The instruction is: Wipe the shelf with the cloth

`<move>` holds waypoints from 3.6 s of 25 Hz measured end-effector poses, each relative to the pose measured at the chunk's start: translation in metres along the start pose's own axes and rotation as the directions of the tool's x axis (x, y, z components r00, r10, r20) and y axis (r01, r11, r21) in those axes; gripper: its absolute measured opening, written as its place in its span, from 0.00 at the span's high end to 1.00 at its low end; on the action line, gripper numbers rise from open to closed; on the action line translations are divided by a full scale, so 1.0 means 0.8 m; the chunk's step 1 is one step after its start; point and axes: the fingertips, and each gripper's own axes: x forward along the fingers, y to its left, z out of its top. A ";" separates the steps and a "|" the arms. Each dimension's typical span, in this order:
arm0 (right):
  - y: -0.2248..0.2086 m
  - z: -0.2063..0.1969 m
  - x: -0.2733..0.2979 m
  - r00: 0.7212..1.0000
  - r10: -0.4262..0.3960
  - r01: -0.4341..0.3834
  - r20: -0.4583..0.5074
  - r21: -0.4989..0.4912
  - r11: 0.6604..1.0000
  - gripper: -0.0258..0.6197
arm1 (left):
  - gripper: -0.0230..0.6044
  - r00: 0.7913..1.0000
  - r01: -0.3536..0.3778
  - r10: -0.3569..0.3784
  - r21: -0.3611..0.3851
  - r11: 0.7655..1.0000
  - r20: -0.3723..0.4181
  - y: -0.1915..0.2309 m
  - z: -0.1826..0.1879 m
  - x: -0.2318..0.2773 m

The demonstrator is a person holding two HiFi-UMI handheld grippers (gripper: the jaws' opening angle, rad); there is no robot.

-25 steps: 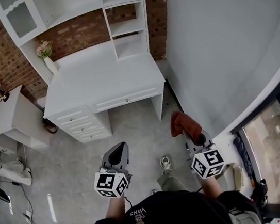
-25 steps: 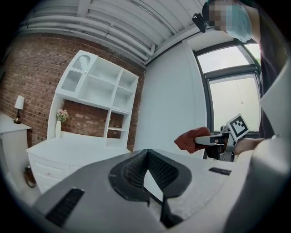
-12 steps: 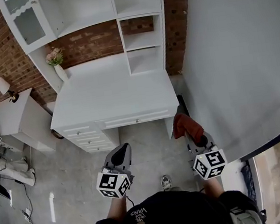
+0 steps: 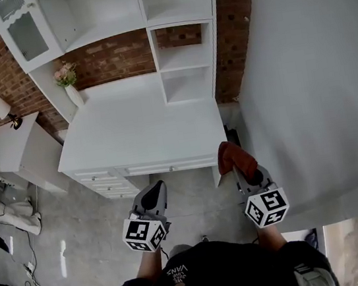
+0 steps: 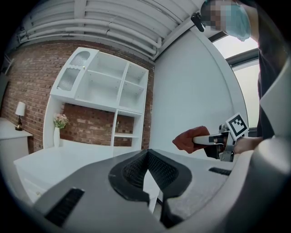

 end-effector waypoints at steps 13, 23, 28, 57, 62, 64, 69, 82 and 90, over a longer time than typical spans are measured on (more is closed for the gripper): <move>-0.048 0.011 0.095 1.000 -0.002 0.002 -0.005 0.002 1.000 0.86 | 0.96 0.999 0.027 -0.027 -0.009 1.000 -0.039 0.045 -0.005 0.099; -0.064 0.044 0.217 0.997 -0.073 0.073 0.023 -0.008 0.997 0.86 | 0.96 0.994 0.099 -0.099 -0.006 0.995 -0.047 0.147 0.017 0.197; -0.074 0.079 0.291 0.992 -0.114 0.116 0.057 -0.032 0.993 0.86 | 0.96 0.987 0.154 -0.154 0.008 0.988 -0.042 0.208 0.039 0.258; -0.093 0.417 0.582 0.951 -0.075 0.197 0.299 -0.401 0.895 0.85 | 0.96 0.972 0.236 -0.236 -0.014 0.972 -0.014 0.375 0.079 0.367; -0.100 0.443 0.638 0.970 -0.042 0.148 0.241 -0.444 0.884 0.85 | 0.96 0.979 0.204 -0.204 -0.017 0.979 0.000 0.372 0.086 0.376; -0.102 0.451 0.659 0.978 -0.030 0.125 0.206 -0.464 0.877 0.85 | 0.96 0.980 0.197 -0.196 -0.022 0.980 0.006 0.368 0.087 0.382; -0.109 0.471 0.701 0.993 -0.023 0.080 0.115 -0.524 0.848 0.85 | 0.96 0.986 0.169 -0.169 -0.032 0.985 0.018 0.359 0.085 0.388; -0.125 0.482 0.808 0.988 -0.056 -0.036 -0.141 -0.574 0.818 0.85 | 0.96 0.998 0.042 -0.039 -0.064 0.997 0.045 0.356 0.075 0.374; -0.142 0.462 0.858 0.960 -0.073 -0.083 -0.271 -0.523 0.848 0.85 | 0.96 0.996 -0.064 0.070 -0.096 0.993 0.055 0.376 0.067 0.347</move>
